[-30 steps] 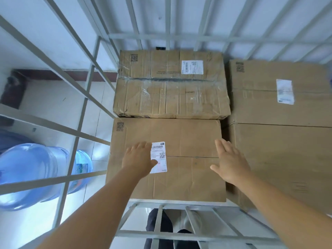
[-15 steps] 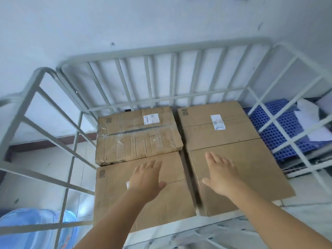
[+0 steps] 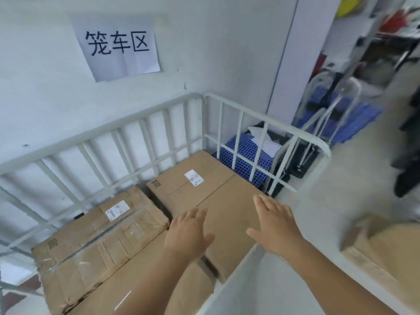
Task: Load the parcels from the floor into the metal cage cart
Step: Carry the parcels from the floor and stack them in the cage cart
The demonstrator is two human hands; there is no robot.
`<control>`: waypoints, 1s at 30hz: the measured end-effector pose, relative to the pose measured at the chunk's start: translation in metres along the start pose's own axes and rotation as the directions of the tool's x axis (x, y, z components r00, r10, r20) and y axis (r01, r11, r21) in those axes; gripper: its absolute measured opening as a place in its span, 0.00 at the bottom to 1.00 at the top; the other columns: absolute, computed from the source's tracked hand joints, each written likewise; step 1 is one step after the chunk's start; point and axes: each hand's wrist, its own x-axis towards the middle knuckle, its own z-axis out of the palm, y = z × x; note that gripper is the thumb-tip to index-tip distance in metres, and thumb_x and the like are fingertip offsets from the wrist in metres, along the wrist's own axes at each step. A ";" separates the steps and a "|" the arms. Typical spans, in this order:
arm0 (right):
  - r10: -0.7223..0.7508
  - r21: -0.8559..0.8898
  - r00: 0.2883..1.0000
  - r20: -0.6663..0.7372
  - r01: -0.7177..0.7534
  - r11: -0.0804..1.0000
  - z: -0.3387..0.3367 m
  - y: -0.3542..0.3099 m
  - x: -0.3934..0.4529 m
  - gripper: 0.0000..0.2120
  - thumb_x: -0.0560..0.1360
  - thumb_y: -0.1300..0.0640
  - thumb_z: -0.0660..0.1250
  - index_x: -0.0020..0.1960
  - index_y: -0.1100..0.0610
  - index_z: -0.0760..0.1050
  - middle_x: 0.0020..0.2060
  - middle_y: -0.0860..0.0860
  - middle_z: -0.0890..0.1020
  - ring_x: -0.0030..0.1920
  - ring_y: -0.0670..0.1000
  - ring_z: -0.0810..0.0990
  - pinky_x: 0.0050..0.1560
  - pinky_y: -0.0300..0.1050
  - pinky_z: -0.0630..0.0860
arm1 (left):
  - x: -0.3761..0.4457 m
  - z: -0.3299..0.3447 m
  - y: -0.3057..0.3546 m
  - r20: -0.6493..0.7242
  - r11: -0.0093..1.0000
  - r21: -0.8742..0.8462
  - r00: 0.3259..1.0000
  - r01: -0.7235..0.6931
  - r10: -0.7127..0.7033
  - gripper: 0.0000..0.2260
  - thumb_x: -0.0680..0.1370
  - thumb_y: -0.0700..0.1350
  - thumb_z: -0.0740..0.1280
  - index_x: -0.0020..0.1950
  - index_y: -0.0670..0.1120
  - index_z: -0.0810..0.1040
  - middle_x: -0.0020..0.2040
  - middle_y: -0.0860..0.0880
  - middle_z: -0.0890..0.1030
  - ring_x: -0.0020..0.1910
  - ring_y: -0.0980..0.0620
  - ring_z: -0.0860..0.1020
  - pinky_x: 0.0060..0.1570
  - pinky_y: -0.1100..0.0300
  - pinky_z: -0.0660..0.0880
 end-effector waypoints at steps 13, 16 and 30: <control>0.508 0.189 0.858 -0.073 -0.488 0.852 0.013 0.131 -0.168 0.40 0.78 0.41 0.60 0.80 0.54 0.42 0.79 0.50 0.48 0.78 0.52 0.47 0.76 0.54 0.46 | -0.015 0.023 0.177 0.154 0.855 0.085 0.855 -0.511 0.496 0.32 0.79 0.58 0.60 0.79 0.51 0.53 0.77 0.51 0.59 0.75 0.48 0.59 0.74 0.50 0.57; 0.594 0.219 0.802 -0.062 -0.569 0.792 0.026 0.163 -0.204 0.40 0.78 0.41 0.60 0.79 0.55 0.44 0.78 0.50 0.51 0.78 0.52 0.49 0.76 0.54 0.50 | -0.024 0.041 0.222 0.196 0.790 0.106 0.792 -0.603 0.578 0.32 0.79 0.59 0.60 0.79 0.51 0.53 0.78 0.52 0.58 0.75 0.49 0.60 0.74 0.51 0.57; 0.848 0.317 0.527 0.060 -0.816 0.484 0.086 0.332 -0.364 0.41 0.78 0.40 0.60 0.79 0.57 0.44 0.78 0.51 0.53 0.78 0.54 0.50 0.76 0.55 0.50 | -0.086 0.142 0.459 0.409 0.509 0.153 0.523 -0.847 0.747 0.31 0.80 0.58 0.58 0.78 0.48 0.54 0.76 0.49 0.62 0.72 0.48 0.64 0.70 0.55 0.61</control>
